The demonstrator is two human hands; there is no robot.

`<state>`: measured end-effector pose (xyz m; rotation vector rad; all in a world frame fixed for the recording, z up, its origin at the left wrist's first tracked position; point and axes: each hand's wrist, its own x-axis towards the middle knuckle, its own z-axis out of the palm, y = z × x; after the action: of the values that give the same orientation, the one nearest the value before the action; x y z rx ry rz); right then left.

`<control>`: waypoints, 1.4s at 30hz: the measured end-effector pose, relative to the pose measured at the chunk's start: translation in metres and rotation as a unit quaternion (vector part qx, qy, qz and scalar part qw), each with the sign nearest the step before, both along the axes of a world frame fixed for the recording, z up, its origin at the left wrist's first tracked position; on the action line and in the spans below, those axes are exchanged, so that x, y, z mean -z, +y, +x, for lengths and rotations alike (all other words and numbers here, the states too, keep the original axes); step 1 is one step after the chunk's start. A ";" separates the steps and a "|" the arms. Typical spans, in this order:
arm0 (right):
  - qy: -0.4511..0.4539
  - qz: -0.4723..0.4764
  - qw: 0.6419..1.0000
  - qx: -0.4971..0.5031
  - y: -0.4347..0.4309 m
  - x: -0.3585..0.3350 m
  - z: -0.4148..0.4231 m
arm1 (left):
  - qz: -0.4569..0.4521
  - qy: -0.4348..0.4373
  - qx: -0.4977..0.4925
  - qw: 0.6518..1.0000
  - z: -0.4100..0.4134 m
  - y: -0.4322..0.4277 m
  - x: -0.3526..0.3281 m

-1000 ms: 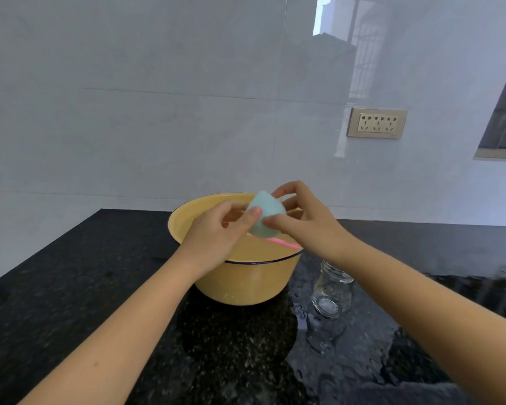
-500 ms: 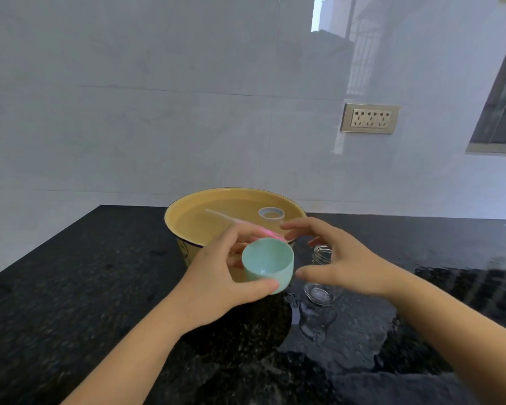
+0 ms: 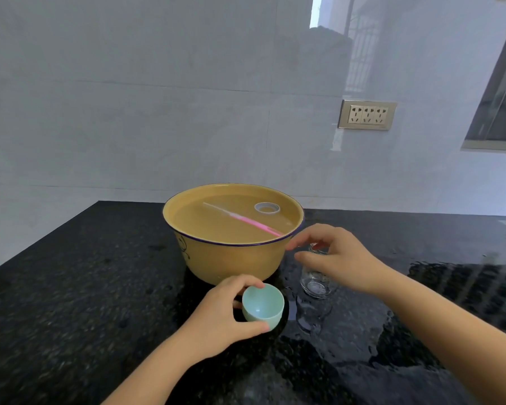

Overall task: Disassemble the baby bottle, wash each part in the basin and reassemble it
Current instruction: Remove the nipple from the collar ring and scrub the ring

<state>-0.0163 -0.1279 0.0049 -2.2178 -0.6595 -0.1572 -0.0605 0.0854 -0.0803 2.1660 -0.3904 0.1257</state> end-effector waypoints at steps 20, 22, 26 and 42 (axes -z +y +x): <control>0.017 -0.287 0.957 0.033 0.078 -0.035 0.075 | -0.088 -0.091 -0.060 0.990 -0.002 0.042 -0.073; 0.010 -0.332 0.943 0.032 0.086 -0.031 0.087 | -0.088 -0.102 -0.069 0.989 0.002 0.049 -0.080; 0.008 -0.373 0.928 0.012 0.099 -0.024 0.101 | -0.076 -0.126 -0.075 0.986 0.014 0.057 -0.093; -0.187 -0.452 0.871 0.039 0.061 -0.030 0.116 | 0.061 -0.089 -0.074 0.991 0.102 0.050 -0.107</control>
<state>0.1002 -0.0671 0.0352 -3.1647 -0.9931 -0.3892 0.0415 0.1356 0.0266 2.3119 -0.3440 0.3890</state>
